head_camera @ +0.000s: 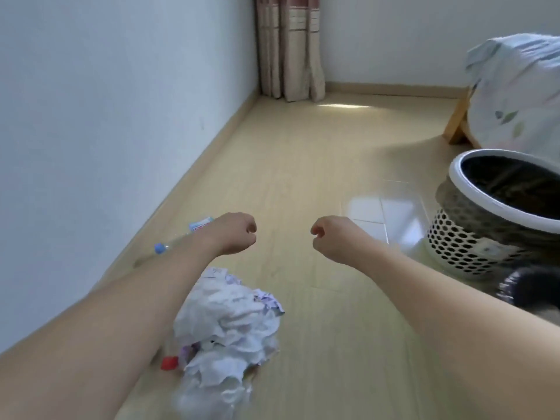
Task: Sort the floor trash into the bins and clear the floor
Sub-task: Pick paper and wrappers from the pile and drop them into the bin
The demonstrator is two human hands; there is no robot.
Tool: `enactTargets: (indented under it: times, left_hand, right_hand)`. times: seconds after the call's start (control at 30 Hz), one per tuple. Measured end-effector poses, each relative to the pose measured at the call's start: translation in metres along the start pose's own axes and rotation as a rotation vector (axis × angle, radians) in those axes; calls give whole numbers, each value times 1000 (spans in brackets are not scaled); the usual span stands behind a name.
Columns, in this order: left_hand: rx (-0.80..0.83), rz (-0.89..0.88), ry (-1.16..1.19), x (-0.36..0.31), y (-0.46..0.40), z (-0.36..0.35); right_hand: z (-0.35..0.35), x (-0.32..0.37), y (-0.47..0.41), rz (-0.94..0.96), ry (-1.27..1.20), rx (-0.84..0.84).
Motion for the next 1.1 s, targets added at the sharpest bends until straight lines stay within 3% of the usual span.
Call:
enactTargets:
  times: [0.2,0.33,0.6,0.87,1.1]
  left_hand:
    - [13,299,151,180,28,8]
    - [29,344,230,238,27,-23]
    - [46,219,359,222,-38,-79]
    - [205,134,-16,217,-99,-127]
    - [379,144,-12,218,-145,-113]
  right_hand:
    - [-100,117,-37,129,66,240]
    - [-139,145,-53,106,107,318]
    - [-177,142,-76,-27,130,329]
    - [-185,105,-112,-142,96,252]
    - [-188,59,-129,-370,11,199]
Point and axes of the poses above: each hand's wrist, its own y-axis away from the middle knuckle, its own z-axis out of the back of the hand, x = y × z, the point moved 2 cm from there along -y, towards the middle knuckle, and after that the axes turned 5 degrees about y, right-handed, at the moved point
